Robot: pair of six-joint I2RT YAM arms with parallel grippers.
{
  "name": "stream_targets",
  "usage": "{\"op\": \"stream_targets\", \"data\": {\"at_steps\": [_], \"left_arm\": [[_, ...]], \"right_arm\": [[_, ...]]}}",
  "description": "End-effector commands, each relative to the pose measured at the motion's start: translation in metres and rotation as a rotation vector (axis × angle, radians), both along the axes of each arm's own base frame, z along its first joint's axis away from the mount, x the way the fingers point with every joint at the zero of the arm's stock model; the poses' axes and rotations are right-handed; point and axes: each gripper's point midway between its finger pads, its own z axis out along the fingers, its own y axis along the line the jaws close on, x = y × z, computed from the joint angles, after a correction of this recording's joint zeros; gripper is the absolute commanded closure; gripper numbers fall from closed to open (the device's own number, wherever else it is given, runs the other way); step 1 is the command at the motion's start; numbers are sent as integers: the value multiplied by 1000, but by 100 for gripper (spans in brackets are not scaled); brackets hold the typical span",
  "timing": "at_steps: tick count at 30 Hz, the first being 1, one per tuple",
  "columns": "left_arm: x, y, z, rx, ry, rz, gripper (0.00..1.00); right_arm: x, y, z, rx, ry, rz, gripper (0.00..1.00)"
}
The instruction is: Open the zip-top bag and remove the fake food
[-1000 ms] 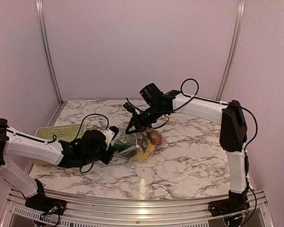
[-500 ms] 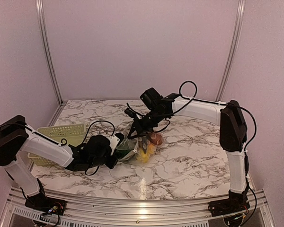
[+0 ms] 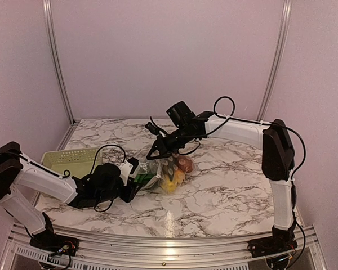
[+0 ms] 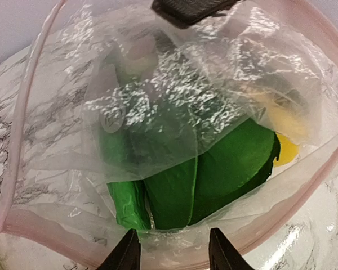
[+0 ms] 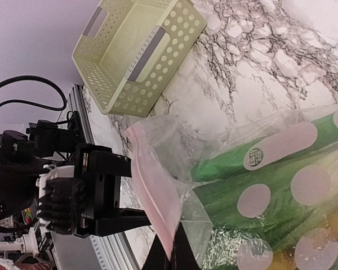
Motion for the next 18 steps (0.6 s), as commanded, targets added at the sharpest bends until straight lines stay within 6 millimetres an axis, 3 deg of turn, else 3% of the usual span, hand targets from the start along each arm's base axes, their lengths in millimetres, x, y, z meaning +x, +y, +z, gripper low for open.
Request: {"op": "stream_targets", "data": {"at_steps": [1, 9, 18], "left_arm": [[12, 11, -2, -51, 32, 102, 59], [34, 22, -18, -27, 80, 218, 59], [34, -14, 40, -193, 50, 64, 65]], "right_arm": [[-3, 8, 39, 123, -68, 18, 100], [-11, 4, 19, 75, -24, 43, 100], [-13, 1, -7, 15, 8, 46, 100]]}}
